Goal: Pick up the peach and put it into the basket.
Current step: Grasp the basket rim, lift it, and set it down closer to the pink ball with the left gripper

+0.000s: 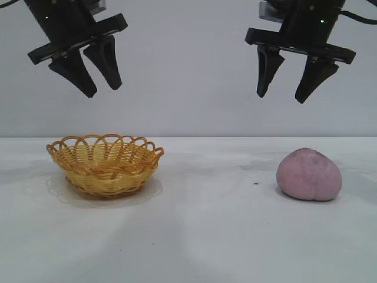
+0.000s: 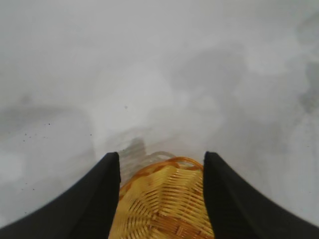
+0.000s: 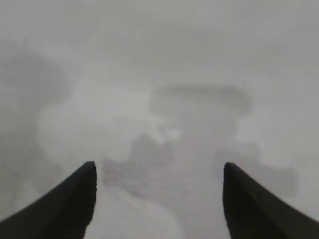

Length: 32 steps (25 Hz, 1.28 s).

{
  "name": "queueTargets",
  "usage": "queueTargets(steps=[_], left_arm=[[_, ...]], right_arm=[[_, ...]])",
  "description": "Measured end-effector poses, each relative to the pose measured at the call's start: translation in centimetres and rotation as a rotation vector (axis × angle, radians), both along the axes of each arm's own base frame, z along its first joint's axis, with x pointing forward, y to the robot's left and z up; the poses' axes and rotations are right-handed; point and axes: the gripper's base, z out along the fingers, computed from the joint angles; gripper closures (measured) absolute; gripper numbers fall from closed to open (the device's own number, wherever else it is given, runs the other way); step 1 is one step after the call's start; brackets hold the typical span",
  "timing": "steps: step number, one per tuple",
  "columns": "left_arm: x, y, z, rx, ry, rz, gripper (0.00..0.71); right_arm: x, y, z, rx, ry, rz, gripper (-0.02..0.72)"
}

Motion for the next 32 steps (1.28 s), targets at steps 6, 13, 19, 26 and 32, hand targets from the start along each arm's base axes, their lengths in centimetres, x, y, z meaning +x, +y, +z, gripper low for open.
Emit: queueTargets(steps=[6, 13, 19, 26, 32], left_arm=[[0.0, 0.0, 0.0, 0.000, 0.000, 0.000, 0.338], [0.0, 0.0, 0.0, 0.001, 0.001, -0.001, 0.338], [-0.2, 0.2, -0.2, 0.044, 0.010, -0.027, 0.338], [-0.5, 0.9, -0.6, 0.185, 0.011, -0.136, 0.338], [-0.8, 1.1, -0.9, 0.267, -0.005, -0.284, 0.338]], right_arm=[[0.0, 0.0, 0.0, 0.000, 0.000, 0.000, 0.211], [0.0, 0.0, 0.0, 0.000, 0.000, 0.000, 0.211], [0.0, 0.0, 0.0, -0.002, 0.000, 0.001, 0.211], [0.0, 0.0, 0.0, -0.005, 0.005, 0.003, 0.211], [0.0, 0.0, 0.0, -0.005, 0.005, 0.003, 0.211]])
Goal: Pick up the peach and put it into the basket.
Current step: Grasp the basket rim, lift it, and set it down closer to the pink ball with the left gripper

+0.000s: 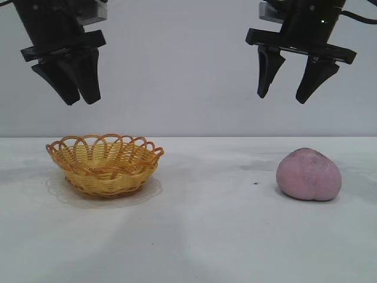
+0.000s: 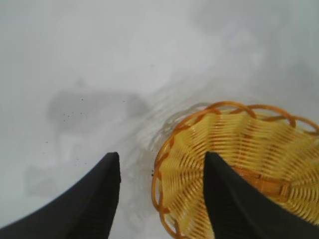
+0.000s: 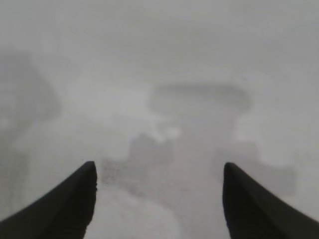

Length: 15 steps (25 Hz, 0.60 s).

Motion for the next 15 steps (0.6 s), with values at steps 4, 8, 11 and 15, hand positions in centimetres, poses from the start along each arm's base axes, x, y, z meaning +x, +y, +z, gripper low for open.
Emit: queueTargets(steps=[4, 8, 11, 15], left_arm=[[0.2, -0.1, -0.7, 0.052, 0.062, -0.112, 0.338], [1.4, -0.2, -0.9, 0.095, 0.122, -0.169, 0.338], [2.6, -0.5, -0.6, 0.102, 0.161, -0.193, 0.338], [4.0, -1.0, -1.2, 0.105, 0.212, -0.221, 0.338]], right_arm=[[0.0, 0.0, 0.0, -0.002, 0.000, 0.001, 0.211], [0.0, 0.0, 0.0, -0.002, 0.000, 0.001, 0.211], [0.0, 0.0, 0.0, -0.003, -0.001, 0.001, 0.211], [0.0, 0.0, 0.0, -0.003, -0.001, 0.001, 0.211]])
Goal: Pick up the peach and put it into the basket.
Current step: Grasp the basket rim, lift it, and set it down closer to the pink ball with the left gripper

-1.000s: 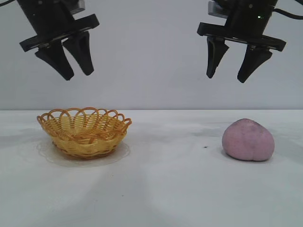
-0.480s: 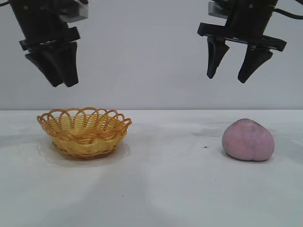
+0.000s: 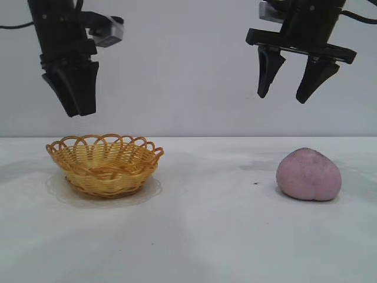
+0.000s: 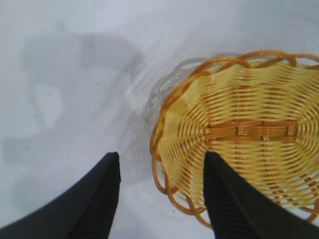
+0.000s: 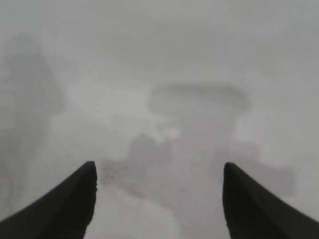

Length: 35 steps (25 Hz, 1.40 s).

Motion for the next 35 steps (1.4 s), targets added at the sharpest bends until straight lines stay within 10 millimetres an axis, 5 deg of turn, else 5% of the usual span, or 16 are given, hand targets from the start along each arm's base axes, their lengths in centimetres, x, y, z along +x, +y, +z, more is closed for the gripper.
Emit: queueTargets(steps=[9, 20, 26, 34, 35], left_arm=[[0.8, -0.8, -1.3, 0.034, 0.008, -0.042, 0.338], [1.0, -1.4, -5.2, 0.077, 0.080, -0.070, 0.338], [1.0, -1.5, -5.6, 0.071, 0.095, -0.069, 0.650], [1.0, -1.7, -5.1, 0.033, 0.148, 0.199, 0.642], [0.9, -1.8, -4.8, 0.022, 0.154, 0.241, 0.710]], right_arm=[[0.0, -0.1, 0.0, -0.011, -0.003, 0.004, 0.211], [0.0, -0.1, 0.1, -0.015, -0.006, 0.006, 0.211], [0.0, -0.1, 0.1, -0.016, -0.008, 0.006, 0.211], [0.0, -0.1, 0.1, -0.017, -0.009, 0.007, 0.211], [0.0, -0.1, 0.1, -0.017, -0.009, 0.007, 0.211]])
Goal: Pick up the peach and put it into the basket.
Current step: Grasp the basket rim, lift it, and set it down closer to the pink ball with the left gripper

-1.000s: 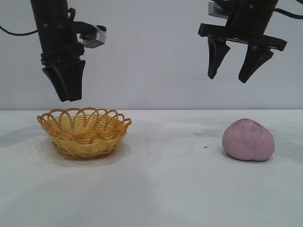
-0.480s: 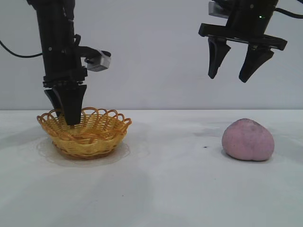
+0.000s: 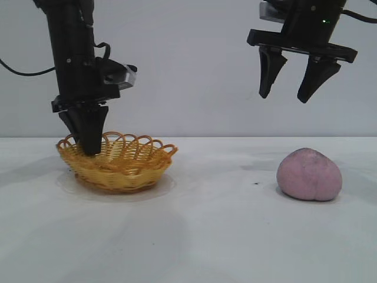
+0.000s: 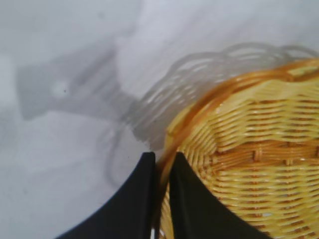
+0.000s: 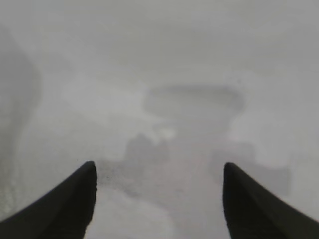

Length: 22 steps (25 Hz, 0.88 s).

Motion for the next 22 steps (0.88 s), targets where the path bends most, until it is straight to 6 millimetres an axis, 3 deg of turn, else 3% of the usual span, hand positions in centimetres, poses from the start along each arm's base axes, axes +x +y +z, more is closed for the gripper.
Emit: queueTargets(steps=[7, 12, 17, 22], left_arm=[[-0.5, 0.0, 5.0, -0.055, -0.044, 0.279, 0.710], [-2.2, 0.1, 7.5, -0.073, -0.047, 0.358, 0.710], [-6.0, -0.9, 7.3, -0.128, 0.040, 0.391, 0.710], [-9.8, -2.3, 5.0, -0.249, 0.045, 0.496, 0.710]], right_arm=[[0.0, -0.1, 0.0, -0.012, -0.003, 0.005, 0.211], [0.0, -0.1, 0.0, -0.016, -0.006, 0.006, 0.211], [0.1, -0.1, 0.0, -0.015, -0.012, 0.005, 0.211], [0.1, -0.1, 0.0, -0.014, -0.016, 0.004, 0.211]])
